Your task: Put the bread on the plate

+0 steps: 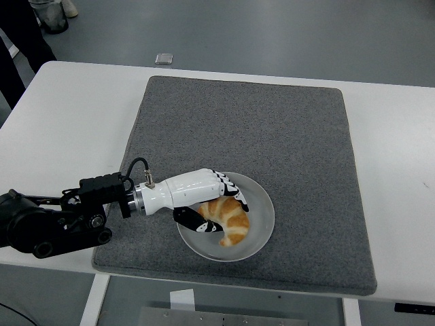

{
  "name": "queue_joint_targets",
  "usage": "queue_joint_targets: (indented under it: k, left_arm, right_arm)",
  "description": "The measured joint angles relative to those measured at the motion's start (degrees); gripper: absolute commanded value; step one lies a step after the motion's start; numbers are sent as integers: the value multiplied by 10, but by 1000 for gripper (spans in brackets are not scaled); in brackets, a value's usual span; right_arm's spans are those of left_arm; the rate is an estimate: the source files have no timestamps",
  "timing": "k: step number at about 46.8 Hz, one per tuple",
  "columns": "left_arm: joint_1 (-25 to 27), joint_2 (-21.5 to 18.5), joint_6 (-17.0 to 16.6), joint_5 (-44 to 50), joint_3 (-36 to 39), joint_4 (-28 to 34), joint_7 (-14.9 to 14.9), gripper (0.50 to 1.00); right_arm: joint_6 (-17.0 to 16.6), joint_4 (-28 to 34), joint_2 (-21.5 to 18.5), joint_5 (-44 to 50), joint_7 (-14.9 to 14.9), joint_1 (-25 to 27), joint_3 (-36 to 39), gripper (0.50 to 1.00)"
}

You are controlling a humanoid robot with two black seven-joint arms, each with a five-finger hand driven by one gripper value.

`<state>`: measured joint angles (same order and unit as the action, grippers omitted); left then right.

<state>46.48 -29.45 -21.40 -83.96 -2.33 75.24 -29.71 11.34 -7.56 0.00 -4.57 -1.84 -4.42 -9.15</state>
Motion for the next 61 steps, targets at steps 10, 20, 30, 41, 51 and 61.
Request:
queue_joint_targets:
  k: [10,20,30,41,51,61]
  left_arm:
    - [0,0,0,1,0,2,-1,806]
    - [0,-1,0,6,0,3,-1,863]
    - [0,-2,0,43,-5,7,0,981]
    - [0,-3,2,64,-7,9,0,990]
    - [5,-2,6,88,-16,12,1,988]
    - [12,-2,28,123,-47,24,2,988]
  right_arm:
    - [0,0,0,0,0,0,0,952]
    - [0,0,0,0,0,0,0,952]
    - [0,0,0,0,0,0,0,952]
    - [0,0,0,0,0,0,0,952]
    - [0,0,0,0,0,0,0,952]
    - [0,0,0,0,0,0,0,952]
